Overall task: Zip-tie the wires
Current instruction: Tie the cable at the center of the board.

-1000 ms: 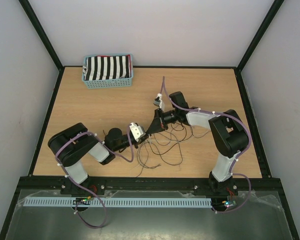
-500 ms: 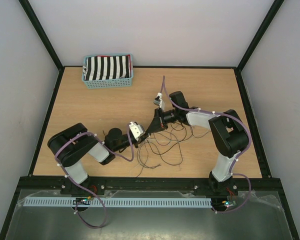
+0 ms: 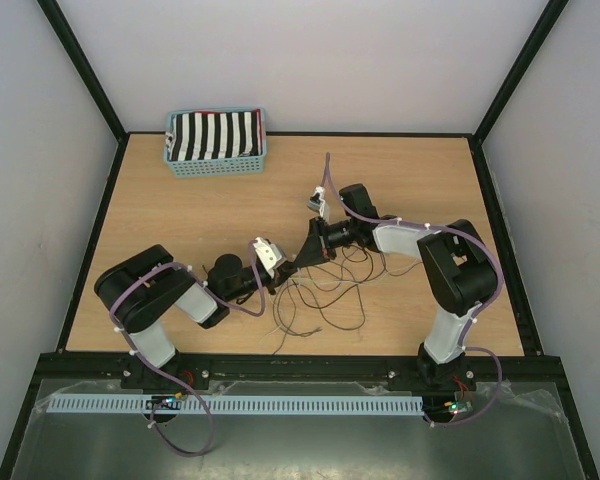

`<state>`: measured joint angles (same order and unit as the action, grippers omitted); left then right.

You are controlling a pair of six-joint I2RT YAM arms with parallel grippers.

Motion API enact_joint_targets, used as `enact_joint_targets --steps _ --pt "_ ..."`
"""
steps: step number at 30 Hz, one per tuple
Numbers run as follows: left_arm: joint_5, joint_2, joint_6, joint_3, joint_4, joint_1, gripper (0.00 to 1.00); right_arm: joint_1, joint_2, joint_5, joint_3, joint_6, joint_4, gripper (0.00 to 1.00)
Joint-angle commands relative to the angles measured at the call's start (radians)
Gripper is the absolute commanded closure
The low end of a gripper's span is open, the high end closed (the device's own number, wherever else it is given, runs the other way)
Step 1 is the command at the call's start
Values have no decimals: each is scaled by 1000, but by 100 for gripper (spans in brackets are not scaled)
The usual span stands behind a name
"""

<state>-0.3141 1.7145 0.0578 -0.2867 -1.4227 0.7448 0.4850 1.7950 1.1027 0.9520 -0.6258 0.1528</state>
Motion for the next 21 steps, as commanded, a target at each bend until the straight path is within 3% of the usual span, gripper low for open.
enact_joint_targets --steps 1,21 --pt "-28 7 -12 -12 -59 -4 100 -5 -30 -17 -12 24 19 84" --pt "-21 36 -40 -31 -59 -8 100 -6 -48 7 -8 90 -8 63"
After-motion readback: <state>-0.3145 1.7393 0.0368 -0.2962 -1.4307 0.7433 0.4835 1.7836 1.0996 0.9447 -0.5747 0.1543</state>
